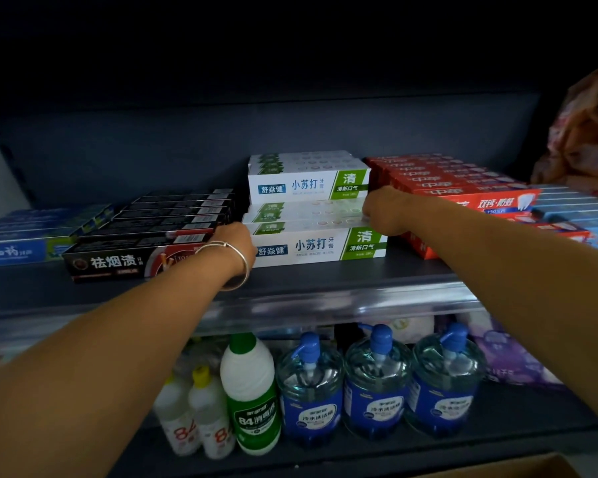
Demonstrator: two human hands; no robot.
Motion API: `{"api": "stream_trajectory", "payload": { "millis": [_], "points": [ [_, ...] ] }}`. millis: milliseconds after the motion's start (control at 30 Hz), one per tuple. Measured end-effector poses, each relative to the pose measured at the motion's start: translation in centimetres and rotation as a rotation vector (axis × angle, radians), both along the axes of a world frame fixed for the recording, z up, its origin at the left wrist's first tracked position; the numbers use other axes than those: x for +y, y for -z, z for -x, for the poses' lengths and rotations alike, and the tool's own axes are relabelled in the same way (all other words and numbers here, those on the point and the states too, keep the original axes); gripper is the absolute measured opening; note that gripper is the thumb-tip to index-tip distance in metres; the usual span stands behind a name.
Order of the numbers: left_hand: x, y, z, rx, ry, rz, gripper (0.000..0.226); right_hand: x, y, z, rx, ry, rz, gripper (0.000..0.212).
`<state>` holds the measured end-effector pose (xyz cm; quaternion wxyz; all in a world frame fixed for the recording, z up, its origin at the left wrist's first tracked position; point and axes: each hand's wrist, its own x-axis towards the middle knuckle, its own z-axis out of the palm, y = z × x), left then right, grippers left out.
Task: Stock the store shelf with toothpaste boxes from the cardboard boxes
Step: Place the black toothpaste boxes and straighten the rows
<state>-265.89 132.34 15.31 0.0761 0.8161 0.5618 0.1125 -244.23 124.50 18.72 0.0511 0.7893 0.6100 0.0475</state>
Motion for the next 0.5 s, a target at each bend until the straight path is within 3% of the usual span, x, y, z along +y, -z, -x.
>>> {"api": "stream_trajectory", "payload": {
  "millis": [300,500],
  "points": [
    [1.4,-0.2,0.6,0.019,0.027,0.114,0.043,0.4,0.2,-0.2,0.007,-0.013,-0.003,0.026],
    [1.7,0.1,0.8,-0.089,0.014,0.218,0.043,0.3,0.2,-0.4,0.011,-0.024,0.002,0.027]
  ]
}}
